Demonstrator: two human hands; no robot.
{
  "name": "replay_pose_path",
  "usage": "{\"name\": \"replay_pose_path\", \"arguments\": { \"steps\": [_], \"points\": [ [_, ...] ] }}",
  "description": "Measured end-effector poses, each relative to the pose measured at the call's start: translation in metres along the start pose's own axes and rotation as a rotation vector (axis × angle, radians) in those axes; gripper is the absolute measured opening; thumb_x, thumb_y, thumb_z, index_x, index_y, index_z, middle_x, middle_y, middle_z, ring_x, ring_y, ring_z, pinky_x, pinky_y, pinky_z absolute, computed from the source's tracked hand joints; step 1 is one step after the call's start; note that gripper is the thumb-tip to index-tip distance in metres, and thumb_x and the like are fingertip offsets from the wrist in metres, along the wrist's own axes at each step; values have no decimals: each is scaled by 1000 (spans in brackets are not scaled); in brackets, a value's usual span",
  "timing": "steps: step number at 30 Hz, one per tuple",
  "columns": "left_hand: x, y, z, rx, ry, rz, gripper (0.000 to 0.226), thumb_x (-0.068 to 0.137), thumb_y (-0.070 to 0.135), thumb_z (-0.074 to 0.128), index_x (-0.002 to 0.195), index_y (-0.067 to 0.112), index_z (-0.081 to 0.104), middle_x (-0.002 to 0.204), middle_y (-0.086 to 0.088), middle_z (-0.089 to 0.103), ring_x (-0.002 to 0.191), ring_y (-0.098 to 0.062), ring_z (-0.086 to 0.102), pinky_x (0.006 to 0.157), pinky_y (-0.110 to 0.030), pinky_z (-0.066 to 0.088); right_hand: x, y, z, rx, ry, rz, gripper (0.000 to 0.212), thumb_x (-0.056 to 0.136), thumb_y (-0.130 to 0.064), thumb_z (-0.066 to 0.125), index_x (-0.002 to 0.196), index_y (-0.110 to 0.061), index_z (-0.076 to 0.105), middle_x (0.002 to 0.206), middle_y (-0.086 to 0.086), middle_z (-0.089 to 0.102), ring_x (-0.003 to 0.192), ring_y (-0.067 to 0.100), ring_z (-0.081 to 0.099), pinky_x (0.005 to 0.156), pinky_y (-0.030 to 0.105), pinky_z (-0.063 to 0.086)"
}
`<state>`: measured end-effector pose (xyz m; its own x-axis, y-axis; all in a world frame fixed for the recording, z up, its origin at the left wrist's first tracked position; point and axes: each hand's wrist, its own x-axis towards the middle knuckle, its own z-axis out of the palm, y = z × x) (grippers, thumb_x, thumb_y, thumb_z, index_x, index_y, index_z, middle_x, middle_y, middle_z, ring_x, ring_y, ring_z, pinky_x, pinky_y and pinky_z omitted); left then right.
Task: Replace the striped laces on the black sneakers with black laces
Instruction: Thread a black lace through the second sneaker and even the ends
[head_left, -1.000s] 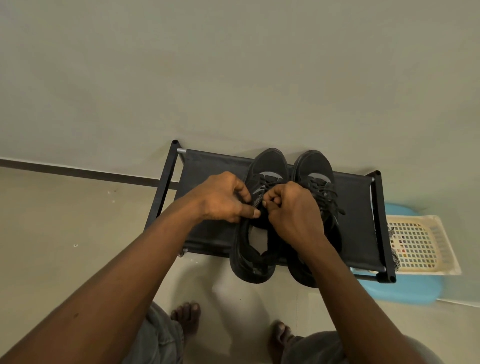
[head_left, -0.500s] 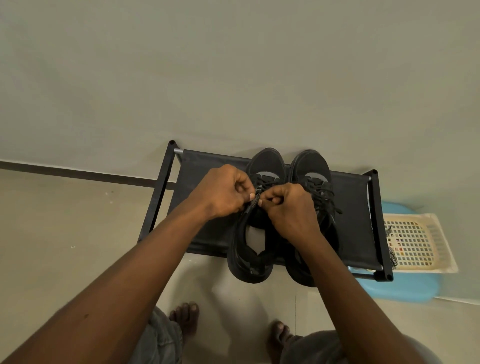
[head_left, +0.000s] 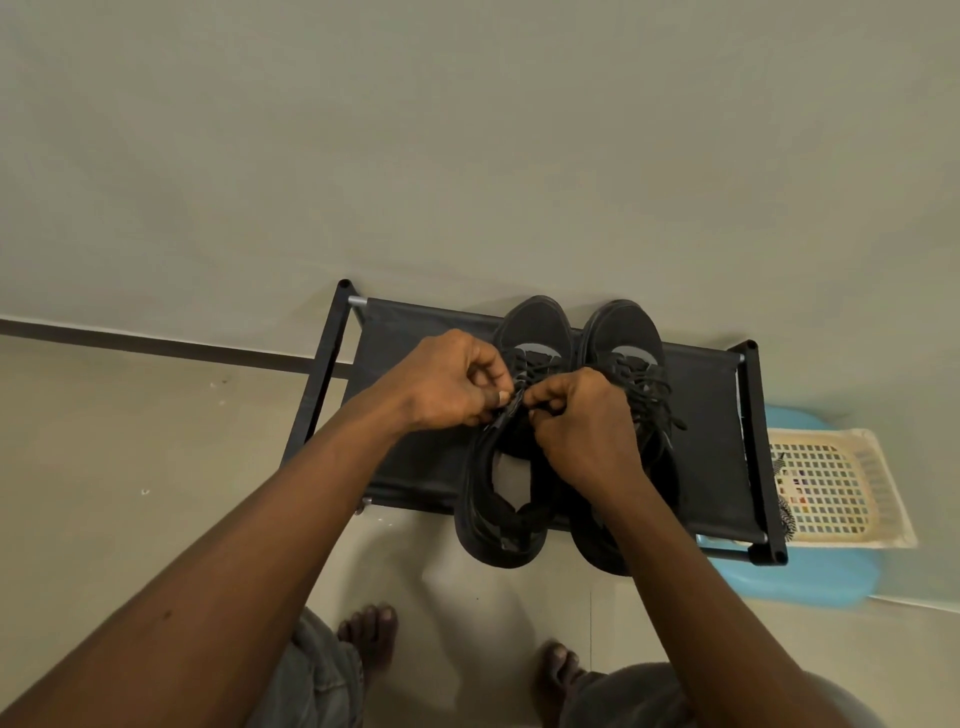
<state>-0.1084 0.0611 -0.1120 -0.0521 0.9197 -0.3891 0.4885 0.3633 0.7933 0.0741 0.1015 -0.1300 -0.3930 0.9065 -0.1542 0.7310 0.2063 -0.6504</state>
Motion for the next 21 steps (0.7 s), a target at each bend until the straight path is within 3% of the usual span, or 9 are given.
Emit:
{"name": "replay_pose_path", "arguments": {
  "steps": [3, 9, 15, 21],
  "points": [
    [1, -1, 0, -16, -2, -7, 6, 93, 8, 76, 93, 13, 78, 78, -2, 77, 72, -13, 76, 68, -23, 61, -2, -3, 3, -63, 59, -21, 17, 89, -9, 72, 100, -18, 81, 97, 1, 77, 83, 17, 70, 80, 38, 61],
    [1, 0, 0, -34, -14, -17, 11, 91, 2, 76, 95, 12, 78, 77, -1, 76, 71, -11, 75, 67, -21, 60, -6, -7, 4, -217, 128, -67, 7, 90, -17, 74, 84, -18, 76, 88, 0, 68, 76, 19, 65, 65, 29, 50],
    [1, 0, -1, -24, 1, -19, 9, 91, 2, 77, 93, 11, 77, 80, -4, 77, 72, -12, 76, 68, -22, 61, -3, -7, 3, -76, 48, 16, 8, 88, -18, 76, 84, -24, 78, 73, -14, 65, 69, 7, 64, 69, 29, 55],
    [1, 1, 0, 20, 8, 1, 4, 94, 9, 75, 93, 13, 76, 80, -2, 77, 72, -13, 76, 73, -29, 65, -1, -4, 1, -24, 13, 15, 7, 89, -20, 76, 84, -25, 77, 67, -14, 65, 59, 5, 60, 64, 27, 54]
  ]
}}
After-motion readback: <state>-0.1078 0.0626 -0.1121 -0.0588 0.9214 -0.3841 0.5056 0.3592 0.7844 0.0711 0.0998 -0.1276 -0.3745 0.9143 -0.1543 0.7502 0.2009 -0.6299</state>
